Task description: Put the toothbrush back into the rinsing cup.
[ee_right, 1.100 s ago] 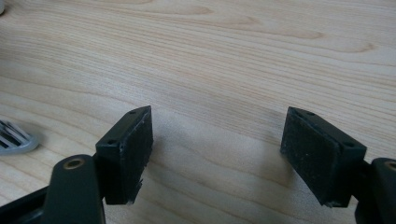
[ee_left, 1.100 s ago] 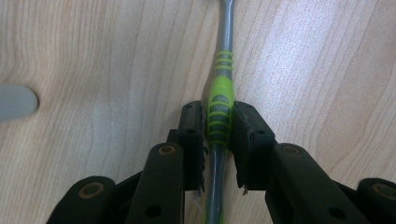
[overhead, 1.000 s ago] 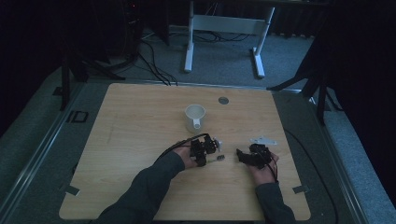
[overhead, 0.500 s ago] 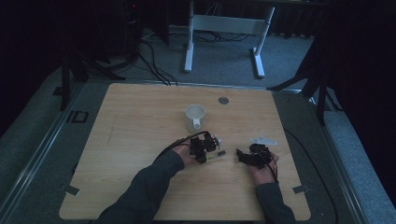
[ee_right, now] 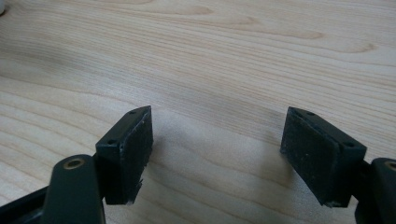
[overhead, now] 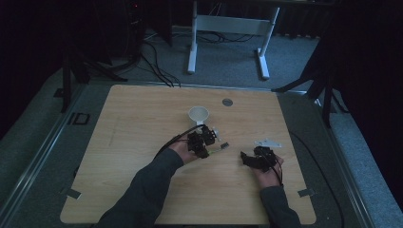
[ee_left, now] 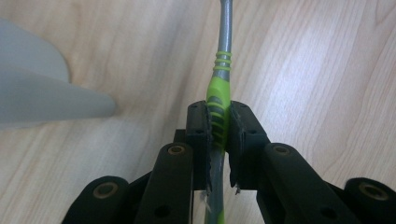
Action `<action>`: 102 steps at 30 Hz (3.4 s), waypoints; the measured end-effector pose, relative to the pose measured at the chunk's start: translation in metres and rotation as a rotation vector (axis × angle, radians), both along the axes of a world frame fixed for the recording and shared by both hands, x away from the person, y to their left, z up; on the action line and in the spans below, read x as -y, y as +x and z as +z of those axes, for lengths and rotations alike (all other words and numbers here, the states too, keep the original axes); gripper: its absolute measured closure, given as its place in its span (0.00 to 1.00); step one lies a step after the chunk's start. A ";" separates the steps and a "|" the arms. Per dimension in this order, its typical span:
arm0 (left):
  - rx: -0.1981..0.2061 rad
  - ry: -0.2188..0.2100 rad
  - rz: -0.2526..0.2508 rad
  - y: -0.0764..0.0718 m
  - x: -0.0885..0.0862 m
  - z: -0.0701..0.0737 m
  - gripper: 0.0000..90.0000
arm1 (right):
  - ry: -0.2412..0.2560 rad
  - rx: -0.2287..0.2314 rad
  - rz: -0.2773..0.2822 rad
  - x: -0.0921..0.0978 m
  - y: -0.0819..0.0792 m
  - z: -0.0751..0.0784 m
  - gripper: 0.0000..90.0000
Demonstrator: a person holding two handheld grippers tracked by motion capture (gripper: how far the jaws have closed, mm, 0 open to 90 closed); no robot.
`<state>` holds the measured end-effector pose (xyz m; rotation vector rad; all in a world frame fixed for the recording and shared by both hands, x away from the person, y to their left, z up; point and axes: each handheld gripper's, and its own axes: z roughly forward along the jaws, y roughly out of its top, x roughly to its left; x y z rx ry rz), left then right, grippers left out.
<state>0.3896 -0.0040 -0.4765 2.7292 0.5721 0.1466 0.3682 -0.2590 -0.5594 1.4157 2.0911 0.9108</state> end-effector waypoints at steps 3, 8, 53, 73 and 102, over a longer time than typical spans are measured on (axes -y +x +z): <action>0.011 -0.024 0.011 0.002 -0.004 0.004 0.89 | 0.000 -0.001 0.001 0.000 0.000 0.000 0.27; 0.023 -0.063 0.037 0.004 -0.011 0.011 0.89 | 0.001 -0.002 0.000 0.000 0.000 0.000 0.27; 0.139 -0.278 0.157 0.007 -0.030 0.035 0.89 | 0.002 -0.002 0.000 0.000 0.000 0.000 0.27; 0.188 -0.370 0.206 0.007 -0.036 0.042 0.89 | 0.002 -0.002 0.000 0.000 0.000 0.000 0.27; 0.222 -0.512 0.276 0.010 -0.049 0.052 0.89 | 0.001 -0.001 0.000 0.000 0.000 0.000 0.27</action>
